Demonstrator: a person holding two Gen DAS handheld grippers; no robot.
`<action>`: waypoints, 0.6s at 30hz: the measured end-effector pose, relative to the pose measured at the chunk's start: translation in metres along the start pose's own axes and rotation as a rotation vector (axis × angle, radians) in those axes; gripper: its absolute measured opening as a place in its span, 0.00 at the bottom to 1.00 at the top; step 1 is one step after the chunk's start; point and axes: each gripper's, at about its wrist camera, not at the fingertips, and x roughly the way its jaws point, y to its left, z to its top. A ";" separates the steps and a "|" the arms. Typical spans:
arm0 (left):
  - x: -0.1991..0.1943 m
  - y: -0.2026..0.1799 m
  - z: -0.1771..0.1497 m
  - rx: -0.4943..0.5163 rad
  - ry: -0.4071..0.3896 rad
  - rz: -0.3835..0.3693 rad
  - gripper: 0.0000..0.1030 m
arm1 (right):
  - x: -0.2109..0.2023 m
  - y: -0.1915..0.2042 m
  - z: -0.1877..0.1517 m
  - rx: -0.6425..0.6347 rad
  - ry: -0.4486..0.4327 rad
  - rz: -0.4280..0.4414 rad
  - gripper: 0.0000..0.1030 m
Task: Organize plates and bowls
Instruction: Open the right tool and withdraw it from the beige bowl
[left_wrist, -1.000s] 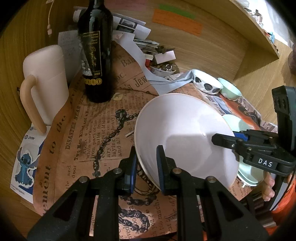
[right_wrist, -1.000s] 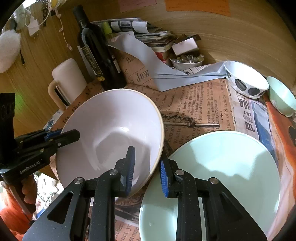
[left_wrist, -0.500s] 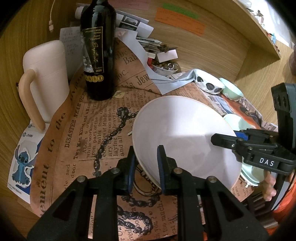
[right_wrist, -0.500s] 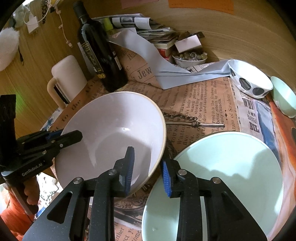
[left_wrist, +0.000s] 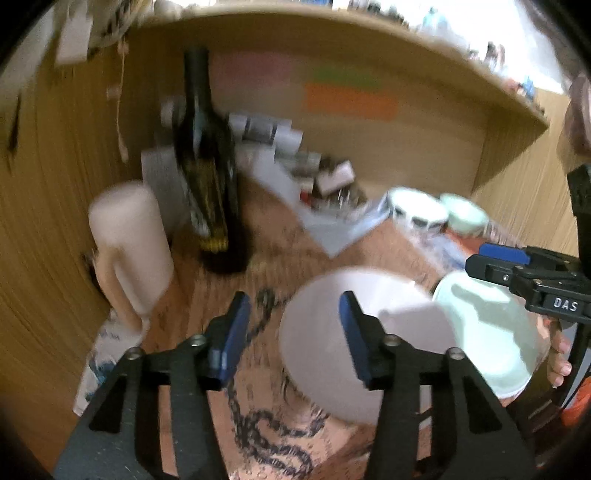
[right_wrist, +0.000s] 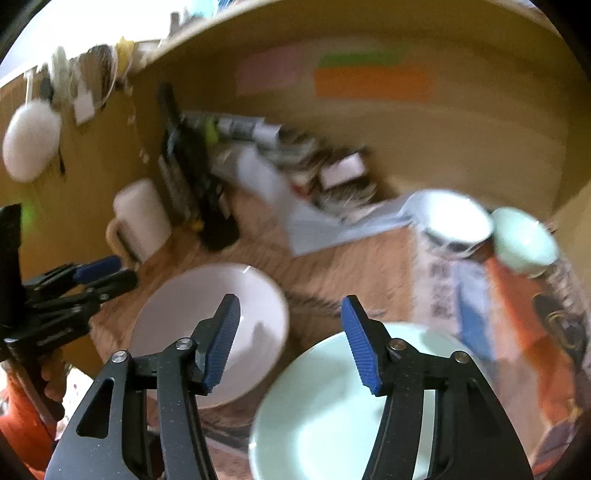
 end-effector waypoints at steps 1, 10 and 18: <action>-0.004 -0.003 0.005 0.004 -0.020 -0.005 0.58 | -0.007 -0.007 0.005 0.012 -0.024 -0.014 0.59; -0.009 -0.046 0.052 0.039 -0.154 -0.040 0.84 | -0.051 -0.067 0.035 0.081 -0.152 -0.124 0.62; 0.024 -0.084 0.086 0.044 -0.132 -0.097 0.88 | -0.053 -0.108 0.048 0.100 -0.159 -0.196 0.62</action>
